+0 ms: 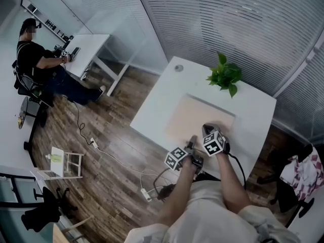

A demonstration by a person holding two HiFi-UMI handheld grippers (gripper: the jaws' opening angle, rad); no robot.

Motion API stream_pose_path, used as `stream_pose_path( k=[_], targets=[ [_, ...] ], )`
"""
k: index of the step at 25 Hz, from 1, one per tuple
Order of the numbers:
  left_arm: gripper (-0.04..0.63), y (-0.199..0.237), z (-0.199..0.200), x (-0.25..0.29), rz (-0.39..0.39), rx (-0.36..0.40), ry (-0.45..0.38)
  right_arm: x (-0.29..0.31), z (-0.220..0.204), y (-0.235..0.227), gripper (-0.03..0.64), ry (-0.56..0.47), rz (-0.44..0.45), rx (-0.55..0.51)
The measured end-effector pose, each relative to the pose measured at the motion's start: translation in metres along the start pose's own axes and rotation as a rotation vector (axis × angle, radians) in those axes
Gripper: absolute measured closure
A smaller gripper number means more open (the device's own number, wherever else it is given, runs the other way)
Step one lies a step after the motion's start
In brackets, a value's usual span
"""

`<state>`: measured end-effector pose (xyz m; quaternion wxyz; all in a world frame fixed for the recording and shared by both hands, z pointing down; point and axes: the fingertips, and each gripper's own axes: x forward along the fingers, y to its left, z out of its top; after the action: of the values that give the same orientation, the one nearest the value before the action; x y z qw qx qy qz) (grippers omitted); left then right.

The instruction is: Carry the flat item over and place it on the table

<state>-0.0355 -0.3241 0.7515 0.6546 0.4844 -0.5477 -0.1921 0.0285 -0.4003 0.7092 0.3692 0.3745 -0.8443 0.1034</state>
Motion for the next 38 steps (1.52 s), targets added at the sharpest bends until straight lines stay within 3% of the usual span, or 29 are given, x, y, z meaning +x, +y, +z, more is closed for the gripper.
stream_pose_path(
  k=[7,15,17,19,21,25,31,38],
  targets=[
    [0.268,0.004,-0.004,-0.012,0.010,-0.023,-0.001,0.002,-0.003,0.005,0.612,0.004,-0.004,-0.022],
    [0.267,-0.007,-0.004,-0.019,-0.034,0.060,0.003,0.001,-0.001,0.004,0.612,-0.008,-0.020,-0.022],
    [0.267,-0.009,-0.007,-0.020,-0.040,0.112,0.010,-0.009,0.002,-0.002,0.614,-0.049,-0.007,0.089],
    [0.268,-0.015,-0.008,-0.024,-0.050,0.181,0.017,-0.027,0.008,-0.013,0.614,-0.141,-0.015,0.269],
    [0.268,-0.024,-0.006,-0.031,-0.060,0.250,0.019,-0.041,0.006,-0.016,0.614,-0.176,-0.022,0.348],
    [0.268,-0.035,-0.003,-0.042,-0.082,0.368,0.011,-0.054,-0.010,-0.007,0.614,-0.146,-0.017,0.334],
    [0.268,-0.040,-0.005,-0.061,-0.116,0.472,-0.014,-0.073,-0.038,0.017,0.612,-0.120,-0.016,0.356],
    [0.268,-0.047,-0.011,-0.101,-0.140,0.658,-0.049,-0.114,-0.054,0.035,0.614,-0.141,-0.093,0.368]
  ],
)
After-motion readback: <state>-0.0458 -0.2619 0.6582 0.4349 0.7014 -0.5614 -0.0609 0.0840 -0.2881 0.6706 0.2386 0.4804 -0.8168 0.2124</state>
